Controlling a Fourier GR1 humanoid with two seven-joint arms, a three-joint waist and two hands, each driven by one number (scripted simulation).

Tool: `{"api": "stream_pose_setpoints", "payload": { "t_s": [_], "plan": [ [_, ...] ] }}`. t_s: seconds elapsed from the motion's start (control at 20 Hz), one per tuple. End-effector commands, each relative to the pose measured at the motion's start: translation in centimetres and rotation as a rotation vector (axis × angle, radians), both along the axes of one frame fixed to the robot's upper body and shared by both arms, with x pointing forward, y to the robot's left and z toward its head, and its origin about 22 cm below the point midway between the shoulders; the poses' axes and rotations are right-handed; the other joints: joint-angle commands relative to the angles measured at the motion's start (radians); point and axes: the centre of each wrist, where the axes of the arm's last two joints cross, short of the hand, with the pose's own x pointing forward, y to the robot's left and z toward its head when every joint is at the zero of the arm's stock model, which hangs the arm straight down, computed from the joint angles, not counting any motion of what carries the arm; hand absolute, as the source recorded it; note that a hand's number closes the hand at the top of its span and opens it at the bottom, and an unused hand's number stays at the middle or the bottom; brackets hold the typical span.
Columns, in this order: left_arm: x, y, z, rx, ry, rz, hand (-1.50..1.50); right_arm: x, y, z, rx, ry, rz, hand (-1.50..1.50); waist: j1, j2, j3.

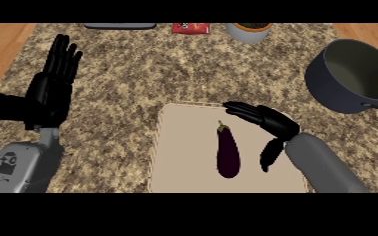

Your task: Pick the eggplant from the tray and place it in the pot

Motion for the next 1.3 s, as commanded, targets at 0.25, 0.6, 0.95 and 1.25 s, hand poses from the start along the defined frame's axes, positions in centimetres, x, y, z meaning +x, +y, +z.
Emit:
{"api": "stream_pose_setpoints", "payload": {
  "t_s": [0.25,0.6,0.95,1.25],
  "plan": [
    [0.0,-0.6,-1.4,-0.007,-0.006,-0.023,0.00,0.9,4.1,-1.6,0.048,0.010,0.044,-1.50,0.010,0.012,0.015],
    [0.1,0.4,-0.4,-0.008,0.015,-0.008,0.00,-0.6,5.1,-2.5,0.078,0.031,0.091,-1.50,0.006,0.011,0.015],
    [0.0,0.7,0.5,0.000,0.001,0.021,0.00,-2.3,9.4,-2.1,0.146,-0.153,0.126,1.50,0.006,0.009,0.015],
    [-0.6,0.3,-0.9,-0.004,0.008,0.001,0.00,-3.2,7.8,-1.6,0.145,-0.164,0.101,1.50,-0.006,0.007,0.014]
  ]
}}
